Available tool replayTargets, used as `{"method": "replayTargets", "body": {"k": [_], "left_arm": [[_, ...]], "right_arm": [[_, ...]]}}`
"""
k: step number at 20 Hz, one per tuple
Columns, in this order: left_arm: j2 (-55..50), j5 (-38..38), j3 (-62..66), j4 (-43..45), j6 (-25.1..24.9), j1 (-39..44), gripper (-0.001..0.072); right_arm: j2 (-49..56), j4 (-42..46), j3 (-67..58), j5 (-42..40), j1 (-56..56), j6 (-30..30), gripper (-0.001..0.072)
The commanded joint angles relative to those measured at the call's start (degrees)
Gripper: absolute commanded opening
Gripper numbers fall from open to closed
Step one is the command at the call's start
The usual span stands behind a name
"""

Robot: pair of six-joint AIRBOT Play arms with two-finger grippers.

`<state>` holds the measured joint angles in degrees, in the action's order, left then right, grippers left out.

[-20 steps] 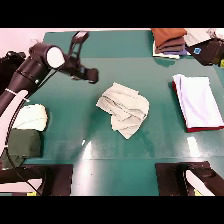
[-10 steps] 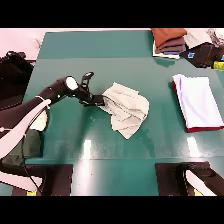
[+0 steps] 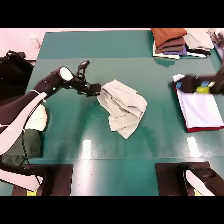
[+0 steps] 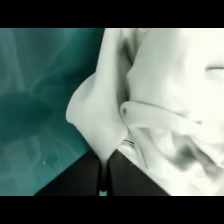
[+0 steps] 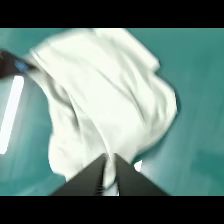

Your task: Fold the shirts.

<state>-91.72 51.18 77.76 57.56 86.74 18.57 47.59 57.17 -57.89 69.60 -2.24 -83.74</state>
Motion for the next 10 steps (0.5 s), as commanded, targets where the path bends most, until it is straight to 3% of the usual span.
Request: {"method": "replayTargets", "body": {"k": [1, 2, 6, 10], "left_arm": [[0.55, 2.49, 1.51, 1.46, -1.33, -1.81, 0.0027], [0.55, 2.86, 1.46, 1.57, -1.33, -1.84, 0.0027], [0.55, 3.39, 1.46, 1.62, -1.33, -1.81, 0.0027], [0.55, 3.45, 1.46, 1.60, -1.33, -1.84, 0.0027]], "right_arm": [[0.90, -0.90, 16.28, -1.07, 0.33, -0.90, 0.0402], [2.89, -3.06, 19.93, -2.67, 0.94, -0.81, 0.0438], [12.55, -14.10, 26.69, -13.33, 8.83, 4.98, 0.0437], [22.05, -15.50, 22.73, -19.52, 16.68, 5.77, 0.0437]]}}
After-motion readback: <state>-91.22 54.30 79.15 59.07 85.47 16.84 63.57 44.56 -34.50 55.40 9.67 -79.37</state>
